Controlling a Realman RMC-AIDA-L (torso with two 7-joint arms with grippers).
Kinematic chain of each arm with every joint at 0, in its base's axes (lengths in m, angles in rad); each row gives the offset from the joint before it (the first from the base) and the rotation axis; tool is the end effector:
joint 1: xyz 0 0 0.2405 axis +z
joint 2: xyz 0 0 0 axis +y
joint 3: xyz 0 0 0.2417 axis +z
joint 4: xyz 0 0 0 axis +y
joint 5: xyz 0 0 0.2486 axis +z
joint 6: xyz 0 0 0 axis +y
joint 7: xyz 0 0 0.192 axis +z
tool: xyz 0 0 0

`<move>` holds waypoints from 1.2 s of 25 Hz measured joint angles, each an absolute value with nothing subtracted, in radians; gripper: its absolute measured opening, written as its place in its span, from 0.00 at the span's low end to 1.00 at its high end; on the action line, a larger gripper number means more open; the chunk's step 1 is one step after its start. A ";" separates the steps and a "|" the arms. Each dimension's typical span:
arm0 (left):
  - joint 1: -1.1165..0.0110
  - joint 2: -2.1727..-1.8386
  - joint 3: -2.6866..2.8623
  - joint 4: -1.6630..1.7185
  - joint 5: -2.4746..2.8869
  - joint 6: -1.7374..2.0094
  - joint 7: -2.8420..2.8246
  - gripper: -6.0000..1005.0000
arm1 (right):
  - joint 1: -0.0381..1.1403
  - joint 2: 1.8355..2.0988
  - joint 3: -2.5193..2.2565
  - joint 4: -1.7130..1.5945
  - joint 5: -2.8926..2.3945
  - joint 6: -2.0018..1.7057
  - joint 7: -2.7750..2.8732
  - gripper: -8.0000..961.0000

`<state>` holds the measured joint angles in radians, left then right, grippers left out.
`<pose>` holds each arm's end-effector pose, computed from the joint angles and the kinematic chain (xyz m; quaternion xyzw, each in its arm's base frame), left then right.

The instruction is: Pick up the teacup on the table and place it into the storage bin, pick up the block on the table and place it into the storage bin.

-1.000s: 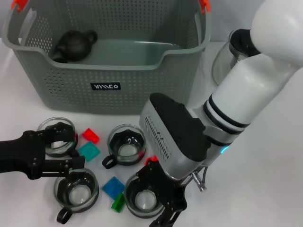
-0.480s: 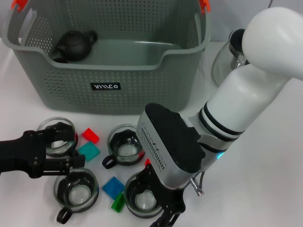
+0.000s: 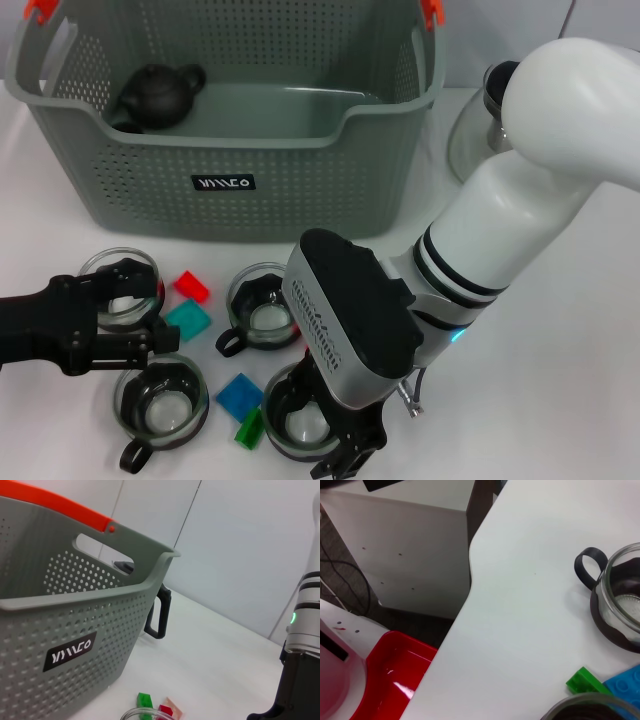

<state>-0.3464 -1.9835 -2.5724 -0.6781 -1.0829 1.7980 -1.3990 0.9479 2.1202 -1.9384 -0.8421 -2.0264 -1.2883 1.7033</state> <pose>-0.3208 0.2984 0.0225 -0.9211 -0.2792 -0.2470 0.1120 0.1031 0.3156 -0.2067 0.9649 0.1777 0.1413 0.1317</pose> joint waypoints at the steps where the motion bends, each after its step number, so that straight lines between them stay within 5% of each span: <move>1: -0.346 -1.983 -2.572 -0.678 -1.083 1.797 -1.399 0.90 | 0.948 2.120 -1.939 -0.842 -2.026 -1.287 1.704 0.81; 12: -0.346 -1.984 -2.572 -0.664 -1.082 1.784 -1.398 0.90 | 0.946 2.120 -1.947 -0.842 -2.027 -1.283 1.704 0.73; 17: -0.347 -1.983 -2.572 -0.664 -1.082 1.780 -1.397 0.90 | 0.946 2.120 -1.948 -0.842 -2.031 -1.268 1.704 0.47; 28: -0.345 -1.983 -2.572 -0.664 -1.081 1.775 -1.397 0.90 | 0.945 2.118 -1.959 -0.844 -2.034 -1.269 1.704 0.22; 30: -0.345 -1.983 -2.572 -0.664 -1.081 1.775 -1.397 0.90 | 0.945 2.116 -1.959 -0.847 -2.034 -1.275 1.704 0.09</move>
